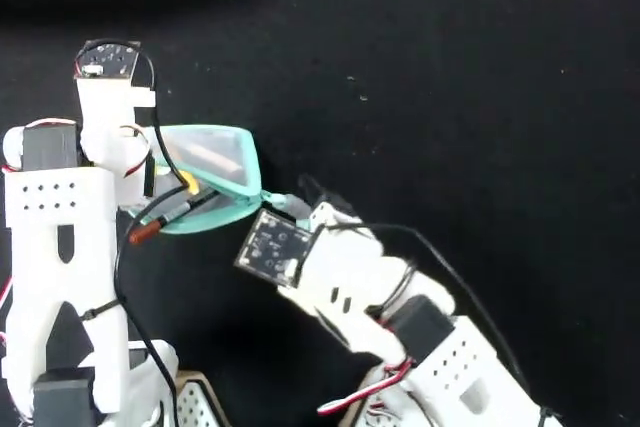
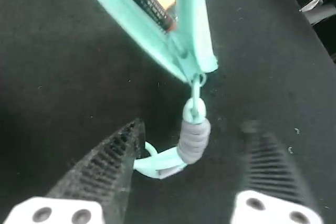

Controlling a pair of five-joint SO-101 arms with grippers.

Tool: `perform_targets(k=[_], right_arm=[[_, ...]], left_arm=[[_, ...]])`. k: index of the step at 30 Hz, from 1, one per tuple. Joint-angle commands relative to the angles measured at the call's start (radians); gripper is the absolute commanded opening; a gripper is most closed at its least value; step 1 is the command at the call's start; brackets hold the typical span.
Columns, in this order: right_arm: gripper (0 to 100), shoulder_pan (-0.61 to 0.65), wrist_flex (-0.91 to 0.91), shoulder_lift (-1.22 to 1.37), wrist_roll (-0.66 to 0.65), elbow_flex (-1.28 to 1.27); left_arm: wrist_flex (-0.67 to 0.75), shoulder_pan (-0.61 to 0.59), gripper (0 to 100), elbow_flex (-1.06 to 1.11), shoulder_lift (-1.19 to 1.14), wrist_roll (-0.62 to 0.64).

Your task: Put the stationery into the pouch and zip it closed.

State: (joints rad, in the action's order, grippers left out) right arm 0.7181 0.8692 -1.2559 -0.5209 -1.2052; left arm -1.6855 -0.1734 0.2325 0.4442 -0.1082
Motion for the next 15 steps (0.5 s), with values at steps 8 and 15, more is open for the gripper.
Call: perform_targets(k=[8,15], right_arm=[[36.4,0.064,-0.147,0.064,-0.005,0.053],[36.4,0.071,-0.267,0.354,-0.003,0.153]], left_arm=[[-0.003,-0.001,3,0.004,0.003,0.008],[0.000,-0.001,3,0.007,0.003,0.008]])
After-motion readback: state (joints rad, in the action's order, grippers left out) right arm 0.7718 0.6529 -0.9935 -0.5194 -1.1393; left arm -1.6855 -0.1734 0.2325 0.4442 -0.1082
